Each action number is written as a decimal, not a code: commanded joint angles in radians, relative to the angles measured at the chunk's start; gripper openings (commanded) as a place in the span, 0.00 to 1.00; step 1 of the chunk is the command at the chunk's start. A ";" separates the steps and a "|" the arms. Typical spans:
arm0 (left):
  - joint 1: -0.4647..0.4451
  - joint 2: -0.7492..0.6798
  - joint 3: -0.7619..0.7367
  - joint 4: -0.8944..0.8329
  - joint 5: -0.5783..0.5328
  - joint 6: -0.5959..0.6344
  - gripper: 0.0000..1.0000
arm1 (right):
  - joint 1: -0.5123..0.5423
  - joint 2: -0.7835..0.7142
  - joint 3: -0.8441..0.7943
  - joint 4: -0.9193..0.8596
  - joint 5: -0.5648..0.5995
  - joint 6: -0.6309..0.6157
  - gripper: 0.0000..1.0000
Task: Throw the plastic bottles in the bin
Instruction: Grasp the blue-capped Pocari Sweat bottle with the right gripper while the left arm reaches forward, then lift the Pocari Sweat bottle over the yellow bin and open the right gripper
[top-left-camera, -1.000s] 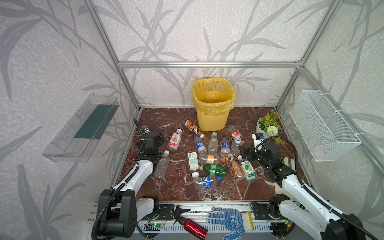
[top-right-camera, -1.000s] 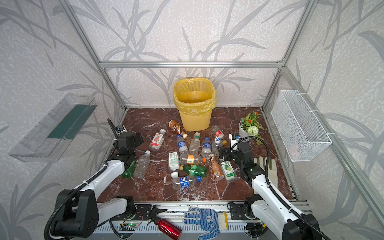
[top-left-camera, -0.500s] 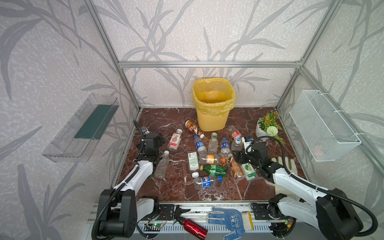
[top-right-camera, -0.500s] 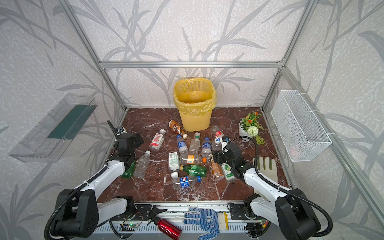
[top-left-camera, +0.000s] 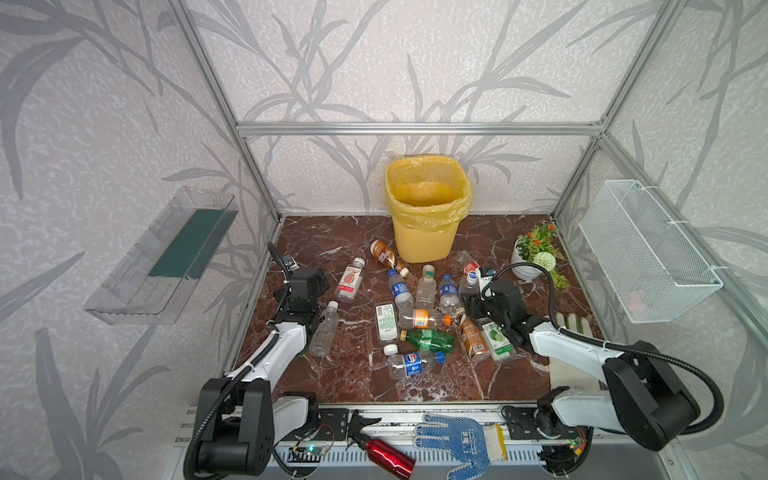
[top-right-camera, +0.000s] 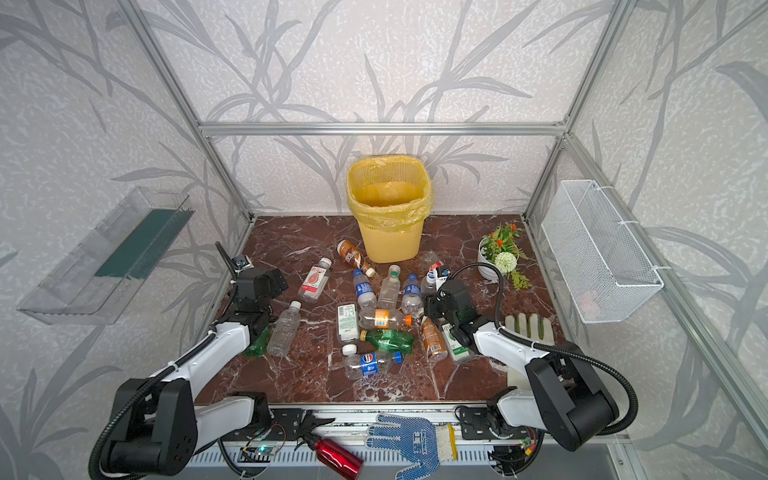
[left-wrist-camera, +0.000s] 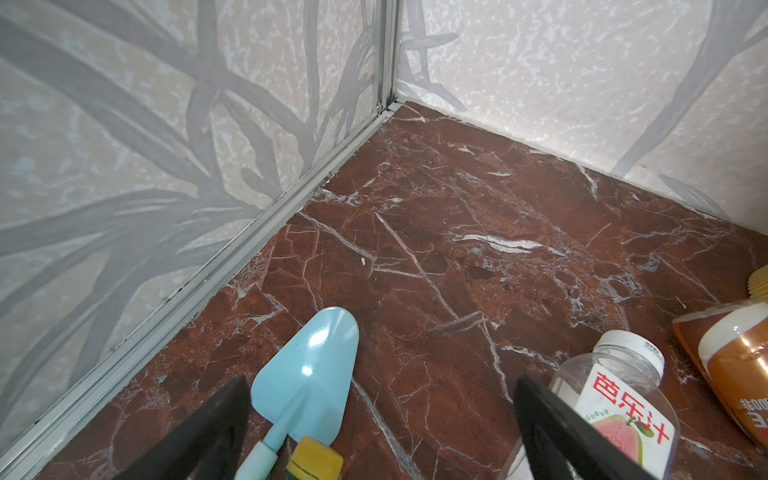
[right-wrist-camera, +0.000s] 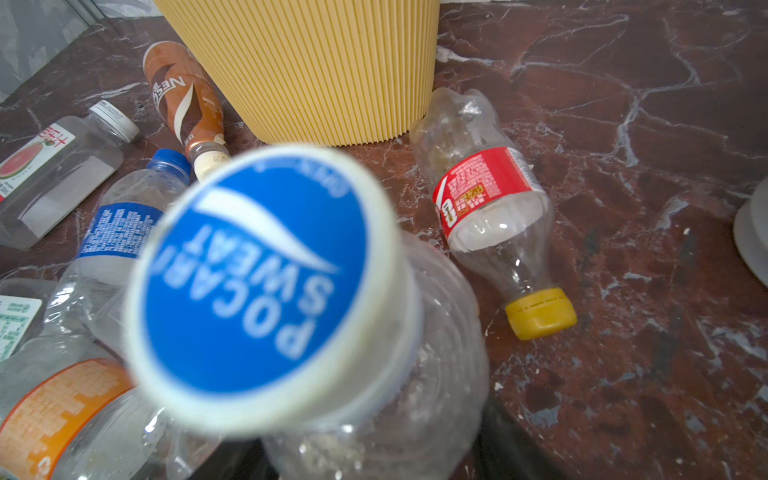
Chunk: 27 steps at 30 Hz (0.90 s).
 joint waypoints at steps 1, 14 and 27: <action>-0.003 -0.009 -0.006 -0.016 -0.018 -0.016 0.99 | 0.006 0.007 0.027 0.049 0.058 -0.021 0.77; -0.002 0.006 -0.005 -0.017 -0.011 -0.015 0.99 | 0.007 0.082 0.053 0.118 0.059 -0.030 0.77; -0.001 0.006 -0.004 -0.020 -0.028 -0.020 0.99 | 0.006 -0.100 0.190 -0.078 0.032 -0.157 0.47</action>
